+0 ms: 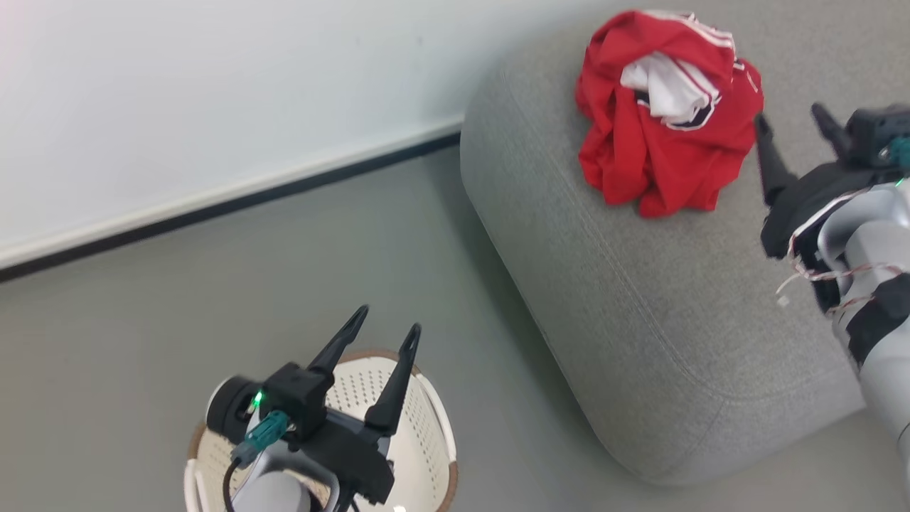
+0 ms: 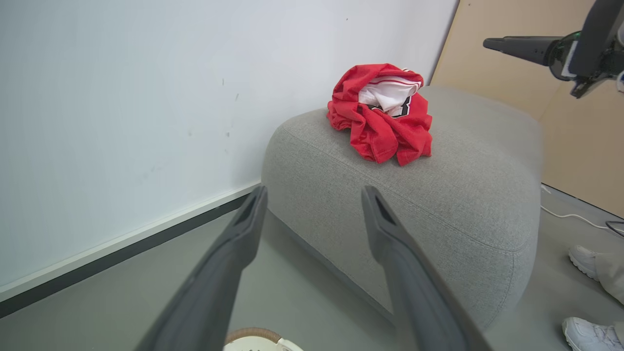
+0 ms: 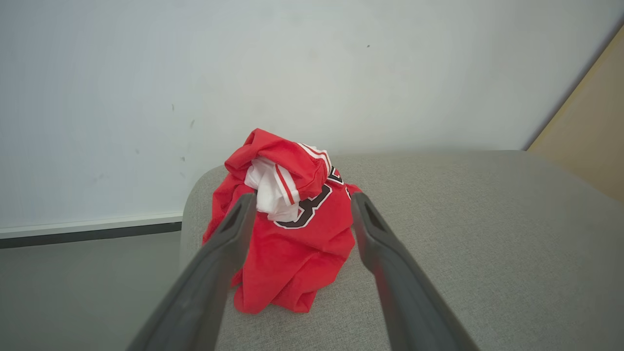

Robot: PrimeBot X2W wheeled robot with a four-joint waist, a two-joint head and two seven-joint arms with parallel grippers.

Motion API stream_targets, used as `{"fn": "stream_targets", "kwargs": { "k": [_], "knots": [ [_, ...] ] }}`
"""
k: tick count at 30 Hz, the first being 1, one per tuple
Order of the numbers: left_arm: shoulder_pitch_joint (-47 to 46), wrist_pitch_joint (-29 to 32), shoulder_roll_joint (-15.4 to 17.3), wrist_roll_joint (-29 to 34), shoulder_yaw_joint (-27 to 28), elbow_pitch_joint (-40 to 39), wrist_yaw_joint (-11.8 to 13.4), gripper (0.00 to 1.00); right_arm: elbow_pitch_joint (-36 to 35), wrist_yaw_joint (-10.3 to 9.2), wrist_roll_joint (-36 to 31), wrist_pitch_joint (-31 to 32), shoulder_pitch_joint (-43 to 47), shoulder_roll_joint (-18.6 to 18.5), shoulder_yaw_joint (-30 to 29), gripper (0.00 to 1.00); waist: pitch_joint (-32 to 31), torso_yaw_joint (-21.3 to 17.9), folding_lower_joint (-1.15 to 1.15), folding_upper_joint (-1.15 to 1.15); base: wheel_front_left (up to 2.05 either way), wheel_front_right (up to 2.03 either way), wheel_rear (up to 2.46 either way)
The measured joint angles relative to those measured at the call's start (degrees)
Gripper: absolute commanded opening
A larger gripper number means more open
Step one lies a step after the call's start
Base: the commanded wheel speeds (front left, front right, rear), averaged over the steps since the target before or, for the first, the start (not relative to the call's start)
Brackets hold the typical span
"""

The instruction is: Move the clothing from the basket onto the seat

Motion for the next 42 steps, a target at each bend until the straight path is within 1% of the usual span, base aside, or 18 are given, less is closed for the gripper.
{"fn": "stream_targets", "kwargs": {
  "k": [4,10,14,17,19,25,28,33,42],
  "knots": [
    [3.3,-0.6,0.2,-0.9,1.8,0.5,1.3,1.0,-0.4,0.24,0.2,0.0,2.9,1.0,-0.1,1.0,-3.3,1.1,0.0,0.0,0.0,0.0,0.0],
    [7.4,-1.2,1.2,-2.8,5.2,-0.3,3.7,1.0,-3.8,0.67,0.5,0.0,7.9,2.1,0.5,1.0,-7.0,3.8,0.01,0.0,0.0,0.0,0.0],
    [9.7,-1.8,2.6,-3.4,7.7,-1.1,5.3,1.0,-7.1,0.68,0.6,0.0,11.4,3.7,0.5,1.0,-8.6,6.1,0.01,0.0,0.0,0.0,0.0],
    [11.3,-1.8,2.8,-3.4,9.1,-2.1,6.5,1.0,-9.8,0.69,0.9,0.0,14.2,4.6,0.3,1.0,-9.7,7.7,0.01,0.0,0.0,0.0,0.0],
    [12.4,-2.0,3.0,-3.5,9.8,-2.8,6.6,1.0,-11.8,0.69,1.2,0.0,16.3,5.1,0.0,1.0,-10.3,8.8,0.01,0.0,0.0,0.0,0.0],
    [15.8,-2.2,4.0,-3.8,12.2,-4.9,8.0,1.0,-18.6,0.62,1.6,0.0,22.4,6.9,-0.3,1.0,-11.8,11.6,0.01,0.0,0.0,0.0,0.0],
    [17.2,-2.3,4.3,-3.8,12.8,-6.0,8.3,1.0,-22.3,0.03,1.6,0.0,25.2,7.2,-0.5,1.0,-12.3,12.9,0.02,0.0,0.0,0.0,0.0],
    [19.6,-2.4,4.3,-3.9,13.6,-8.0,8.5,1.0,-28.1,-1.58,1.5,0.0,29.9,7.4,-1.4,1.0,-13.0,14.8,0.02,0.01,0.0,0.0,0.0],
    [23.9,-2.7,5.6,-3.2,16.5,-10.1,9.5,1.0,-38.8,-5.61,0.9,-0.2,39.2,8.0,-2.3,1.0,-13.6,17.9,0.02,0.01,0.0,0.0,0.0]
  ]
}}
